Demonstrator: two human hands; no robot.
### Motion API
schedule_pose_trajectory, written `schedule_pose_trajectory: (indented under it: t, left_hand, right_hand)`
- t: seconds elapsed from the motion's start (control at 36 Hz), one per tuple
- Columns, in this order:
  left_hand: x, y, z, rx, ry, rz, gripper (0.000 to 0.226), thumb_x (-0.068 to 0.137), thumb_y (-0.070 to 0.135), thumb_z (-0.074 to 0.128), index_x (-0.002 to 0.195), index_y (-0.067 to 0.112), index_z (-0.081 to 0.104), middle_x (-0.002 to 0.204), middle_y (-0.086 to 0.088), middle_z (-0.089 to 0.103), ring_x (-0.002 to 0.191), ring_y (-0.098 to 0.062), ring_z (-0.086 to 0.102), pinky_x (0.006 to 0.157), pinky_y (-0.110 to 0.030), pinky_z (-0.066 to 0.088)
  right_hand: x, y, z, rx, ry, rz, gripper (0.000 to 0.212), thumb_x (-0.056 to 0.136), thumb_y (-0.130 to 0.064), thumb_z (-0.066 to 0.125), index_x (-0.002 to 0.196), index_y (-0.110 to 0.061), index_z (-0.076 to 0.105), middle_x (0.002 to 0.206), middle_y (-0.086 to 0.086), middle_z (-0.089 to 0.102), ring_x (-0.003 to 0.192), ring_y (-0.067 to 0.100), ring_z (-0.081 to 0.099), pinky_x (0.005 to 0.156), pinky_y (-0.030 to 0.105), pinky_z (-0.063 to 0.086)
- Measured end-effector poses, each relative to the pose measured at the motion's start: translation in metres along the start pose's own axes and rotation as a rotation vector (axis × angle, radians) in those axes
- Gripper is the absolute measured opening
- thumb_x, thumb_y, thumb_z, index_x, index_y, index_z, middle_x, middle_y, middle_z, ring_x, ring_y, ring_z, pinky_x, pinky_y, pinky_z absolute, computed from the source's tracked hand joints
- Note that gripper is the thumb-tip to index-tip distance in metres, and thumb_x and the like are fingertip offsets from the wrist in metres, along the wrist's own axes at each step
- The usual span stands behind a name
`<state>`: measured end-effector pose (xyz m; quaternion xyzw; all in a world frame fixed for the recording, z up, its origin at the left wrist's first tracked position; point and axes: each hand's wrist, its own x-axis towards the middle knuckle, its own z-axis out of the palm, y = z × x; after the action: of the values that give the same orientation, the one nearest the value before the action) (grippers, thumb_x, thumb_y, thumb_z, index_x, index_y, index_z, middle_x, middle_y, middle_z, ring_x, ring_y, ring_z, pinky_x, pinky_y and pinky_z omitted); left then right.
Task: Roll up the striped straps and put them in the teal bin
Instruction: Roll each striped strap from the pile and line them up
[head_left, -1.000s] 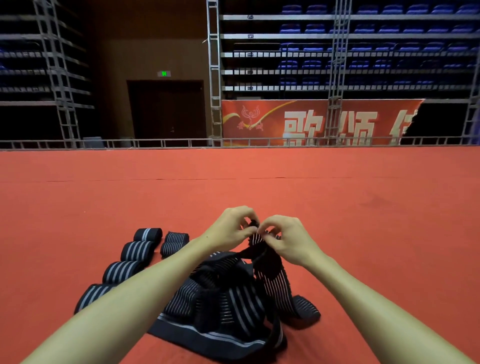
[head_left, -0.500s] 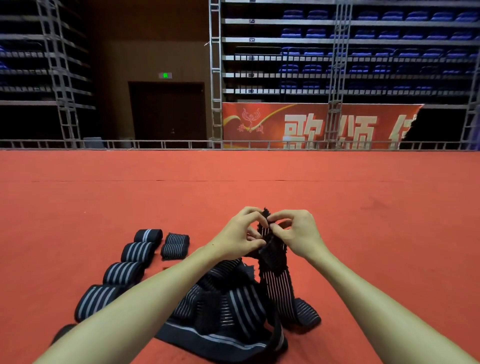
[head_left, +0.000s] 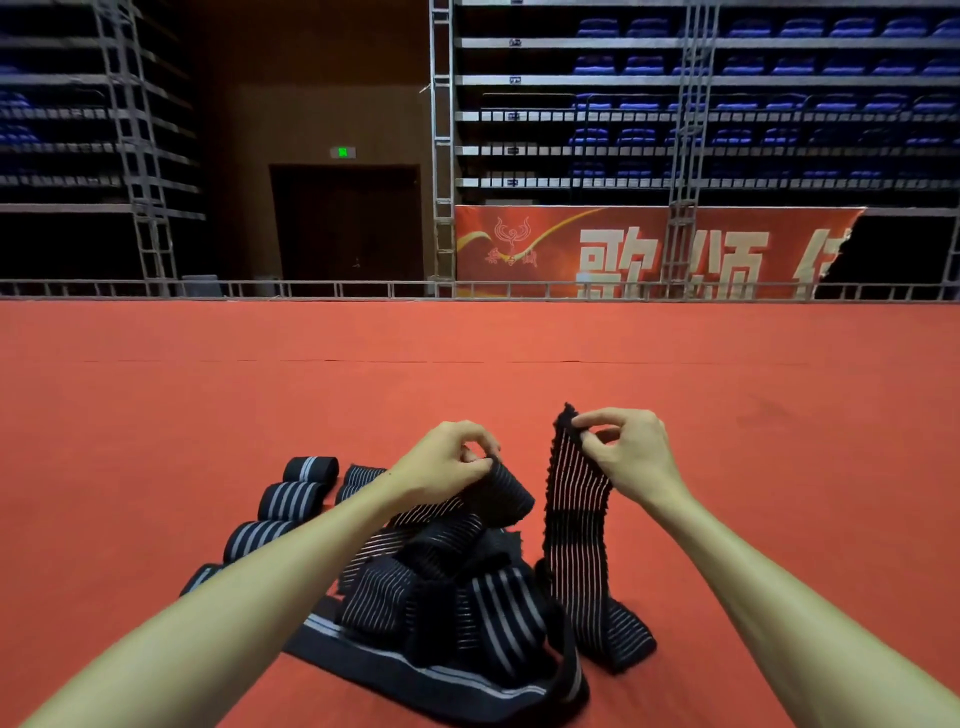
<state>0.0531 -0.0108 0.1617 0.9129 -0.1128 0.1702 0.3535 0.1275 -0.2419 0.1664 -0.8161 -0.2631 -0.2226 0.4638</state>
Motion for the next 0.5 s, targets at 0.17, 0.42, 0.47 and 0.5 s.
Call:
schedule_pose_trajectory:
  t: [0.17, 0.42, 0.47, 0.5]
  left_hand:
    - [0.000, 0.003, -0.009, -0.066, -0.032, -0.041, 0.014, 0.100, 0.003, 0.047, 0.103, 0.016, 0.051, 0.100, -0.005, 0.063, 0.079, -0.012, 0.053, 0.066, -0.013, 0.042]
    - [0.008, 0.007, -0.024, -0.067, -0.044, -0.086, 0.033, 0.103, 0.005, 0.040, 0.100, 0.018, 0.070, 0.098, 0.009, 0.066, 0.086, -0.002, 0.059, 0.069, -0.012, 0.043]
    - [0.008, 0.007, -0.024, -0.061, -0.023, -0.095, 0.032, 0.102, 0.004, 0.040, 0.103, 0.016, 0.070, 0.098, 0.009, 0.065, 0.085, -0.002, 0.058, 0.068, -0.012, 0.042]
    - [0.007, 0.007, -0.023, -0.045, -0.013, -0.110, 0.030, 0.102, 0.004, 0.041, 0.107, 0.014, 0.069, 0.099, 0.007, 0.066, 0.084, -0.003, 0.057, 0.068, -0.013, 0.043]
  right_hand:
    - [0.001, -0.013, 0.002, 0.017, -0.008, -0.036, 0.018, 0.084, -0.006, 0.068, 0.091, -0.019, 0.079, 0.076, -0.008, 0.073, 0.063, 0.024, 0.068, 0.055, 0.026, 0.053]
    - [0.002, -0.021, -0.006, 0.035, -0.093, -0.097, 0.023, 0.085, -0.004, 0.072, 0.101, -0.019, 0.076, 0.092, -0.009, 0.071, 0.068, -0.013, 0.060, 0.059, 0.002, 0.042]
    - [0.002, -0.020, -0.006, 0.034, -0.084, -0.116, 0.023, 0.086, -0.003, 0.071, 0.101, -0.019, 0.076, 0.095, -0.008, 0.072, 0.079, -0.006, 0.065, 0.067, 0.002, 0.045]
    - [0.003, -0.019, -0.006, 0.037, -0.079, -0.123, 0.023, 0.086, -0.003, 0.070, 0.101, -0.019, 0.077, 0.096, -0.009, 0.072, 0.084, -0.002, 0.066, 0.070, 0.003, 0.046]
